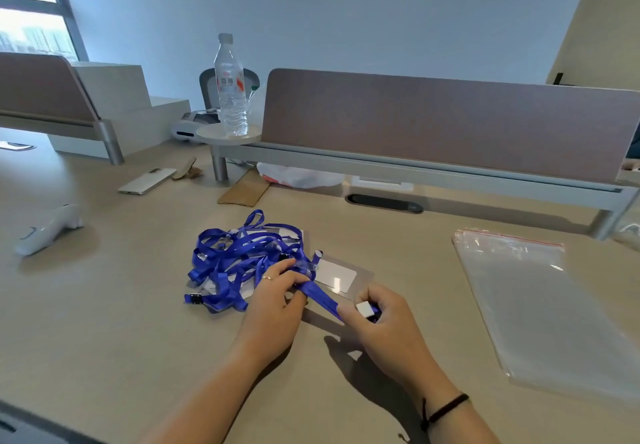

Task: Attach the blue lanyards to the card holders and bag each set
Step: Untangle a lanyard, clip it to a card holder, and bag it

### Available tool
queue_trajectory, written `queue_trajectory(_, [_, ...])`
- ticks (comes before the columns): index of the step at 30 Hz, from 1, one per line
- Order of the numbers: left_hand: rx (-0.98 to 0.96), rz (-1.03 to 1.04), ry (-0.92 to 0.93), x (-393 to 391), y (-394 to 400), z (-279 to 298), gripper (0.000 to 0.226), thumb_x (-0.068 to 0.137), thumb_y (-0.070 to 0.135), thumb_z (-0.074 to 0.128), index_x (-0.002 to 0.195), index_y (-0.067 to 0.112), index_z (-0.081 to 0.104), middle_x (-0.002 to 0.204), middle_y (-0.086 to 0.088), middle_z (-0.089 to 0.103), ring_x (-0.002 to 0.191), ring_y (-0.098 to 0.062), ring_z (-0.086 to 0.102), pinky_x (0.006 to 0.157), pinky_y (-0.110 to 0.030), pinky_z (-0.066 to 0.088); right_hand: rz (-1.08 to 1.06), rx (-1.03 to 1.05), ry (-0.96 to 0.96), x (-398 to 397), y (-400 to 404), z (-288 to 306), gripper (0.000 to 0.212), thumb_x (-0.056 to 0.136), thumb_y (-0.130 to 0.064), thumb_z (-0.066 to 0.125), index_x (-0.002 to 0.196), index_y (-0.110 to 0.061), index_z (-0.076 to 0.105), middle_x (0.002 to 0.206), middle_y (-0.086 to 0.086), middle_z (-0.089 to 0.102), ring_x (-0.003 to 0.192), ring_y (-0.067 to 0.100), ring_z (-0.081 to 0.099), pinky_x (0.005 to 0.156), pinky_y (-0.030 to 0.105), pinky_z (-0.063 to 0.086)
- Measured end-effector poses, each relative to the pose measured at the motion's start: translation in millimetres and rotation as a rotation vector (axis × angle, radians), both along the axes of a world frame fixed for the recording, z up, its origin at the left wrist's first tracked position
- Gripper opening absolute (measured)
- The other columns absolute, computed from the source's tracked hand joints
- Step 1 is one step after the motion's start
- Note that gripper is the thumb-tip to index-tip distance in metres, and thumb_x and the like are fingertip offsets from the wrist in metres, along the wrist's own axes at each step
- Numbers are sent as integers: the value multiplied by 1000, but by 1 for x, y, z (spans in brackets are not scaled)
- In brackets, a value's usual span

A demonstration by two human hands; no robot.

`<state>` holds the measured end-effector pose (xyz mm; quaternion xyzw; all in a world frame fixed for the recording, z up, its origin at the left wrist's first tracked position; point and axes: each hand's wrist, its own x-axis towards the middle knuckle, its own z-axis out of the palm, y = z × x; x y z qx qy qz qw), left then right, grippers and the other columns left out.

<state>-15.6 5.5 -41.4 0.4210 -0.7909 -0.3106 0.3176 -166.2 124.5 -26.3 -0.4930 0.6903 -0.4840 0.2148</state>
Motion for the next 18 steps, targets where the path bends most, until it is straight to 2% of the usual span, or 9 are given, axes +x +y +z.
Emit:
queue_trajectory(2, [4, 3, 70, 1, 0, 0, 20, 98, 16, 60, 110, 32, 67, 152, 11, 40, 139, -10, 39, 107, -27, 39, 38, 63, 244, 3, -1, -3, 18, 85, -45, 73, 87, -32, 61, 84, -12, 64, 79, 6, 63, 68, 23, 51])
queue_trajectory(4, [5, -7, 122, 2, 1, 0, 16, 96, 18, 64, 105, 31, 67, 152, 12, 39, 132, -5, 42, 100, -21, 38, 61, 114, 368, 8, -3, -3, 29, 85, -54, 69, 108, -43, 54, 98, -27, 57, 90, 1, 58, 73, 15, 46])
queue_trajectory(6, [9, -26, 170, 2, 2, 2, 18, 91, 22, 70, 103, 35, 67, 151, 13, 41, 128, -3, 43, 98, -21, 39, 36, 119, 446, 12, -7, -3, 41, 87, -59, 64, 124, -47, 49, 106, -30, 53, 92, -1, 54, 75, 13, 41])
queue_trajectory(7, [20, -38, 196, 2, 2, 2, 23, 88, 23, 74, 104, 38, 65, 150, 13, 42, 130, -4, 44, 101, -24, 41, 23, 112, 471, 13, -10, -3, 39, 90, -58, 61, 125, -46, 51, 107, -27, 55, 91, 0, 53, 72, 13, 39])
queue_trajectory(10, [25, -10, 170, 6, 2, 5, 48, 79, 24, 82, 118, 39, 60, 144, 11, 47, 130, -9, 47, 107, -34, 47, -26, 117, 535, 12, -14, -8, 19, 97, -49, 53, 106, -36, 64, 85, -15, 64, 77, 10, 54, 59, 21, 37])
queue_trajectory(12, [-1, 25, 34, 11, -2, 7, 60, 79, 19, 82, 131, 33, 56, 142, 10, 48, 129, -9, 47, 106, -29, 46, -97, 116, 503, 5, -13, -14, 21, 96, -46, 53, 92, -29, 65, 74, -9, 64, 70, 14, 55, 58, 30, 39])
queue_trajectory(15, [35, 12, -84, 24, -14, 10, 56, 89, 6, 66, 138, 30, 53, 120, 13, 59, 105, -2, 58, 90, -15, 47, -162, 97, 408, -7, -6, -16, 34, 87, -61, 59, 79, -28, 63, 68, -8, 62, 67, 14, 55, 58, 31, 42])
queue_trajectory(18, [-21, 33, -211, 37, -28, 17, 42, 98, 11, 53, 135, 30, 56, 119, 13, 66, 107, -1, 59, 90, -18, 49, -131, 98, 374, -10, -2, -14, 40, 78, -74, 58, 79, -35, 65, 73, -13, 66, 71, 9, 58, 59, 26, 43])
